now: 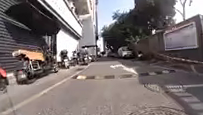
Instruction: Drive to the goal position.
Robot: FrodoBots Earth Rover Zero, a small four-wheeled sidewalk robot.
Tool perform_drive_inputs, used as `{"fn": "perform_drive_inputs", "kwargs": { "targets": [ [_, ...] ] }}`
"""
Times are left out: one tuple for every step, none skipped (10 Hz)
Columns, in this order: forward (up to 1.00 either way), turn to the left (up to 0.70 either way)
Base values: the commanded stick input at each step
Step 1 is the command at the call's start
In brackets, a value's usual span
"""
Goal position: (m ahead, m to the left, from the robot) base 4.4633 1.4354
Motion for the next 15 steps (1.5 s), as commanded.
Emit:
{"fn": "perform_drive_inputs", "kwargs": {
  "targets": [
    [0.70, 0.00],
    [0.70, 0.00],
    [0.70, 0.00],
    [0.70, 0.00],
    [0.70, 0.00],
    [0.70, 0.00],
    [0.70, 0.00],
    [0.70, 0.00],
    [0.70, 0.00],
    [0.70, 0.00],
    [0.70, 0.00],
    [0.70, 0.00],
    [0.70, 0.00],
    [0.70, 0.00],
    [0.70, 0.00]
  ]
}}
